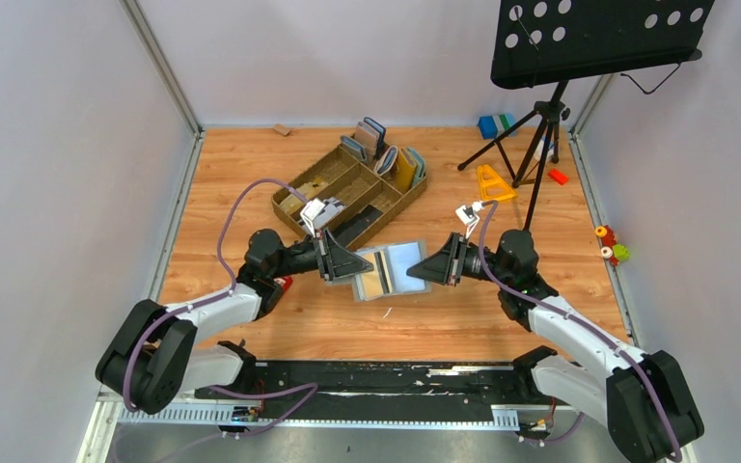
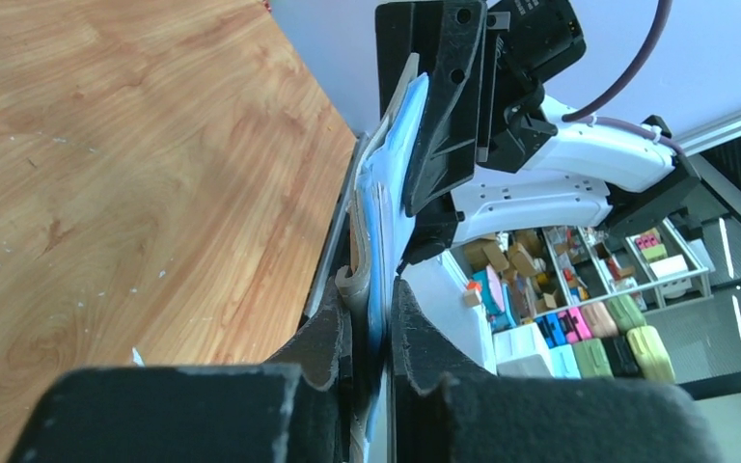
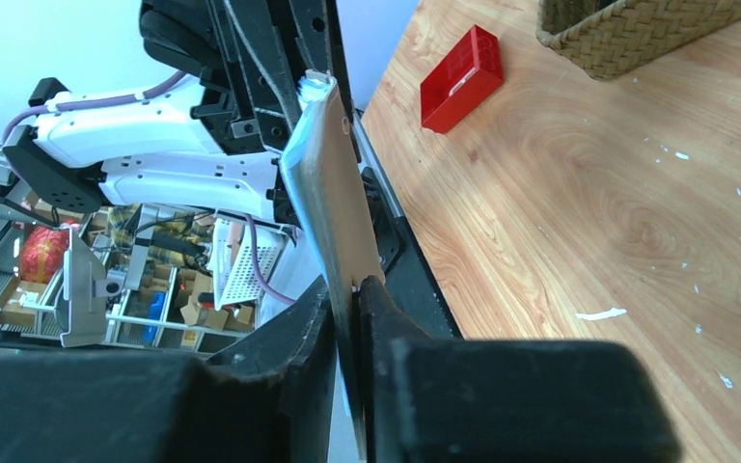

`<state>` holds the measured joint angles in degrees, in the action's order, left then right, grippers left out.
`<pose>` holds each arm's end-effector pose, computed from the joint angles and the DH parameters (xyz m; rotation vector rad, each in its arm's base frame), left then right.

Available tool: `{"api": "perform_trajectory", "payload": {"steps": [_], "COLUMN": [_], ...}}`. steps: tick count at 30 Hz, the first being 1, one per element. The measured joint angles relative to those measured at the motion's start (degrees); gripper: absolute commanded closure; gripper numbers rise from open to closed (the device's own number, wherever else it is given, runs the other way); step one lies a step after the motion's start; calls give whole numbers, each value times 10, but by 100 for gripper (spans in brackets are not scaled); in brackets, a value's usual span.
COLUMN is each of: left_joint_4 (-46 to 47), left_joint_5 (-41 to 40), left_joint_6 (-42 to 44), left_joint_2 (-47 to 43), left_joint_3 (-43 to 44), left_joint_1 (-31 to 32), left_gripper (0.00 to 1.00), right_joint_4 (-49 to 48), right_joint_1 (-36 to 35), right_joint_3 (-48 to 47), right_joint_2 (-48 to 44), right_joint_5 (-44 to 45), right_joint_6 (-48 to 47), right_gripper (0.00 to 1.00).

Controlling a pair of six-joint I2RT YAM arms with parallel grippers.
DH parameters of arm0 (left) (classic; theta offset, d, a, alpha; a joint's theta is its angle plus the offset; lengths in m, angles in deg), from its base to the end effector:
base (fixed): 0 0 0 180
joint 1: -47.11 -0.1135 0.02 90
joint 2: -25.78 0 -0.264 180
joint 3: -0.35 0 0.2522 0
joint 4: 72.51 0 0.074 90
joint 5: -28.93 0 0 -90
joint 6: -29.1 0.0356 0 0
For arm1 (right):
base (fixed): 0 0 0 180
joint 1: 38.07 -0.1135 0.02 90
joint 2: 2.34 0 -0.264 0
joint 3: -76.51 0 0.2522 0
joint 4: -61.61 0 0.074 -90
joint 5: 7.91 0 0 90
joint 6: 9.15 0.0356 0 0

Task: Take the credit cards out of the card holder
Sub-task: Remove the credit card from the card holder.

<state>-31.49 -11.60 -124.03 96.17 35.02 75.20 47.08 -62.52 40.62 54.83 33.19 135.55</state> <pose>0.1927 -0.1335 0.2239 0.2986 1.8250 -1.8258 0.1788 0.1108 0.2324 -0.2369 1.9646 1.6817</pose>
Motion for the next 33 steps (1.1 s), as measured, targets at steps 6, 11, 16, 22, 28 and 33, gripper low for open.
{"api": "perform_trajectory", "payload": {"steps": [6,11,16,22,28,33], "left_joint_4": [-100,-215,-275,-293,-281,-244], "left_joint_5": [-7,-34,-53,-58,-49,-30], "left_joint_6": [59,129,169,172,160,130], "left_joint_2": [-26,-57,-63,-53,-51,-50], "left_joint_3": [12,33,41,41,41,41], "left_joint_1": [0,0,0,5,10,11], "left_gripper": [100,100,100,100,100,100], "right_joint_4": [97,246,322,321,313,282], "right_joint_1": [-1,-1,-3,-63,-109,-109], "right_joint_3": [-22,-85,-127,-143,-144,-143], "right_joint_2": [-20,-69,-104,-66,13,58], "right_joint_5": [25,81,111,98,97,99], "right_joint_6": [-59,-157,-221,-250,-250,-241], "right_gripper": [61,61,71,74,79,79]}}
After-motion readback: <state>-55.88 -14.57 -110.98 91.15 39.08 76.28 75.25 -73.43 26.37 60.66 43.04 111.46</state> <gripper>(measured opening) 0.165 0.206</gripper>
